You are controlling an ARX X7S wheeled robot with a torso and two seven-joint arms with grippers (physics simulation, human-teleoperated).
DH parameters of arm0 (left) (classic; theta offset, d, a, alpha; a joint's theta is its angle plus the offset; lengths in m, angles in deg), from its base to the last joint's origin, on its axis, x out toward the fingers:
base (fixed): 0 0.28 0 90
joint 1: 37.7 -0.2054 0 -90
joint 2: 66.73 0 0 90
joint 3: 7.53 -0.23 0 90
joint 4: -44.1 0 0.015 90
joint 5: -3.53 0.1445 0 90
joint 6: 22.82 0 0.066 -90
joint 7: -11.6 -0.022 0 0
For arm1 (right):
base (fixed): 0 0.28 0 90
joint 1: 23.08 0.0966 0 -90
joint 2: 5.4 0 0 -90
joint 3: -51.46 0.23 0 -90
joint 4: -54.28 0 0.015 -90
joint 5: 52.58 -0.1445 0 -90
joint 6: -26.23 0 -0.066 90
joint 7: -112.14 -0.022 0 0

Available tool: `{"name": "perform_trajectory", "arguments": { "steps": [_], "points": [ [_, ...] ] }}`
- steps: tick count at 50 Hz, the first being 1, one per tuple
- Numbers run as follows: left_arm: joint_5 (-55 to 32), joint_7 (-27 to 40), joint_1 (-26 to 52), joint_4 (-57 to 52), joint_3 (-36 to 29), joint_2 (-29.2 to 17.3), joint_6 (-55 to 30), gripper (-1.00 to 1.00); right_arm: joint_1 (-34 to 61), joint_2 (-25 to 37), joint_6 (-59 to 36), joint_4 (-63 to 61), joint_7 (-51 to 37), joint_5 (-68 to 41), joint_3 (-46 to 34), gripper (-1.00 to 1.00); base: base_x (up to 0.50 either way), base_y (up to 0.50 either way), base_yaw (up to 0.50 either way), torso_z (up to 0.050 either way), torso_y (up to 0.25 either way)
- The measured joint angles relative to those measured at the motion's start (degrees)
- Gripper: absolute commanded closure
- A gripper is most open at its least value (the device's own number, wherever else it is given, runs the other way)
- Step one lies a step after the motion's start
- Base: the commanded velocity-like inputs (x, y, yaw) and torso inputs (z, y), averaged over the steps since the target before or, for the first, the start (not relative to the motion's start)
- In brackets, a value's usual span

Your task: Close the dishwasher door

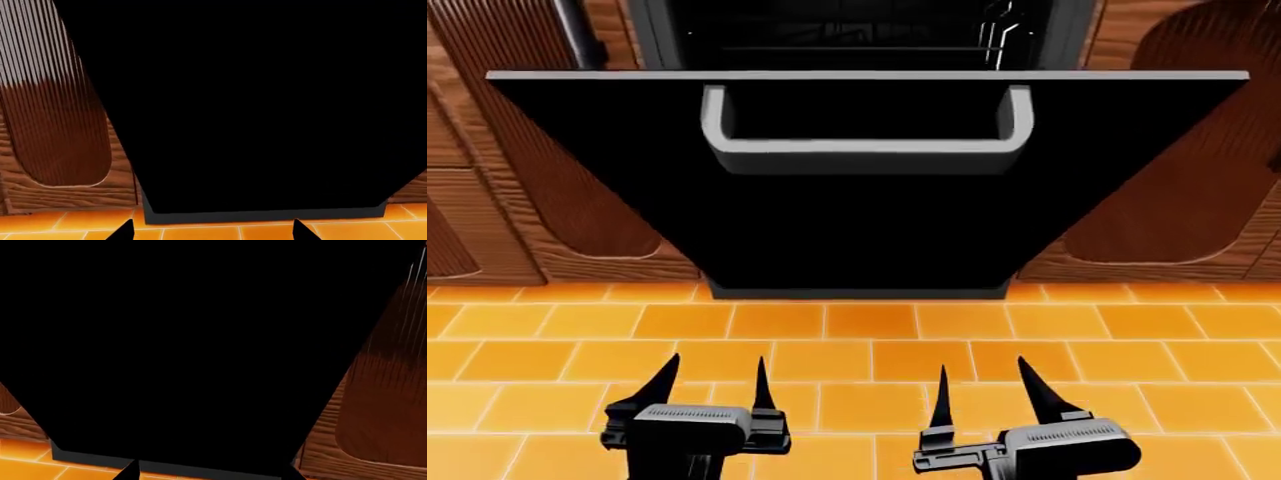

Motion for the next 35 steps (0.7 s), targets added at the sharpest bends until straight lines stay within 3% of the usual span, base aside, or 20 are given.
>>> {"name": "perform_trajectory", "arguments": {
  "steps": [23, 35],
  "points": [
    [0.0, 0.5, -0.3, -0.6, -0.3, -0.3, 0.1, -1.00, 0.0, 0.2, 0.0, -0.2, -0.5, -0.1, -0.2, -1.00, 0.34, 0.00, 0.00, 0.000, 0.000],
    [-0.2, 0.6, 0.0, -0.4, -0.3, -0.4, 0.1, -1.00, 0.3, 0.2, -0.4, 0.0, -0.9, -0.3, -0.2, -1.00, 0.04, 0.00, 0.00, 0.000, 0.000]
  ]
}}
